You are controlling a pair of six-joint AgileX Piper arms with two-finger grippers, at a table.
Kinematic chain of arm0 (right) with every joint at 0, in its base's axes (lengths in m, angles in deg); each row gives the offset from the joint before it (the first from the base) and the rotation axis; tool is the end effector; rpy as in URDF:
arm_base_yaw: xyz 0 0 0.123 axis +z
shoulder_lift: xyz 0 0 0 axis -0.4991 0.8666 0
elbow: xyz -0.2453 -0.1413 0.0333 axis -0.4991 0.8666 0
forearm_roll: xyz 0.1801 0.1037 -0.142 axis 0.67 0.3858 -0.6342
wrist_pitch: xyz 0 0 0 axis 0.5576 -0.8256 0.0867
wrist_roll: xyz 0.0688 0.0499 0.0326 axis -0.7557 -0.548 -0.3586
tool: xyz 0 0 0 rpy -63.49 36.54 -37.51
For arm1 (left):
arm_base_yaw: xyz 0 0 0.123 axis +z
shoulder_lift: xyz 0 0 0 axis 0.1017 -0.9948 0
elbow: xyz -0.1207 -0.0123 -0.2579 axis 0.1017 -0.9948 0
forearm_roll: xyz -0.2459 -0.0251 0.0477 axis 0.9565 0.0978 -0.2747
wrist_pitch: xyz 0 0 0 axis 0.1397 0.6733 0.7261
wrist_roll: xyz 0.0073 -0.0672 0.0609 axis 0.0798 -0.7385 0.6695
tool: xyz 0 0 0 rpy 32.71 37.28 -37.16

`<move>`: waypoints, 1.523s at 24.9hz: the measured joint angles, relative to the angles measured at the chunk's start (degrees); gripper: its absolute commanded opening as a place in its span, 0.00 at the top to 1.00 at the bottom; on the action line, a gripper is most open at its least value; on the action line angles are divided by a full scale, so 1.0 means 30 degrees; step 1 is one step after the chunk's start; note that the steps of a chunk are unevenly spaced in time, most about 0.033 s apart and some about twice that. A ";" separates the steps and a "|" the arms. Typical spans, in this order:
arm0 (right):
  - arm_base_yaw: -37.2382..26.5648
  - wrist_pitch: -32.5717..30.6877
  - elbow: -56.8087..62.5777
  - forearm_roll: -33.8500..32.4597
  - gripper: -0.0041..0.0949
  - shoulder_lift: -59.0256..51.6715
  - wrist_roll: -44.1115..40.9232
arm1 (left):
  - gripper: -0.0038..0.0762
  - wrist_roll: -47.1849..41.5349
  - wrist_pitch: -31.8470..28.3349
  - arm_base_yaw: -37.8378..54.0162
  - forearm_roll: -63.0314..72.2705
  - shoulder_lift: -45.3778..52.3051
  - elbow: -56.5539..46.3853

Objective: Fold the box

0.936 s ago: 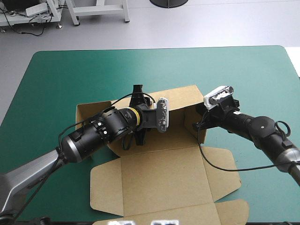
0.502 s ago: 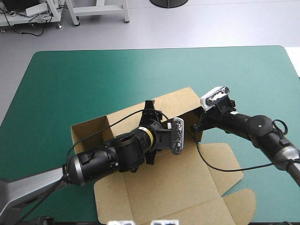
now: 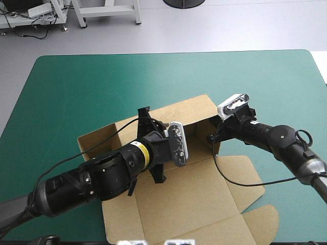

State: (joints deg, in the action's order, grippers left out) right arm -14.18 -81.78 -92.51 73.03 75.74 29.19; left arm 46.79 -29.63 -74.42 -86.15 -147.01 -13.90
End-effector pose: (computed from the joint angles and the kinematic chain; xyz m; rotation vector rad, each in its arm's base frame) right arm 0.2573 0.1039 0.2849 -0.6496 2.0096 0.4257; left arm 0.1385 -0.2378 0.3888 1.4918 1.6012 0.1738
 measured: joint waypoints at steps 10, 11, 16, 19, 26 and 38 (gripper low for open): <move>0.0000 -0.0057 -0.0120 -0.1299 0.98 0.0016 -0.1368 | 0.52 -0.1795 0.0114 0.6389 0.4693 0.3495 0.0042; 0.0000 -0.0057 -0.0120 -0.1354 0.98 0.0016 -0.1368 | 0.52 -0.1451 0.0016 0.7824 0.5395 0.3495 0.0161; 0.0000 -0.0036 -0.0188 -0.2564 0.98 0.0016 -0.2683 | 0.52 0.1261 -0.0176 1.4803 0.9423 0.3495 0.1657; 0.0004 -0.0020 -0.0229 -0.3184 0.98 -0.0081 -0.3354 | 0.52 0.1926 -0.0292 1.7256 1.0303 0.3495 0.2154; 0.0062 -0.0049 -0.0296 -0.5852 0.98 -0.0713 -0.5785 | 0.52 0.2441 -0.0465 2.1211 1.1185 0.3116 0.2299; 0.0062 -0.8014 -0.6464 -1.8053 0.98 -0.0875 -1.6588 | 0.52 0.3847 -0.1010 2.1780 1.2234 0.2062 0.2299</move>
State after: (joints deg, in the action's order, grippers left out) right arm -13.99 -105.82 -111.91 18.87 73.12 -20.58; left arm 58.33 -32.66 -9.09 -49.44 -140.82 -7.00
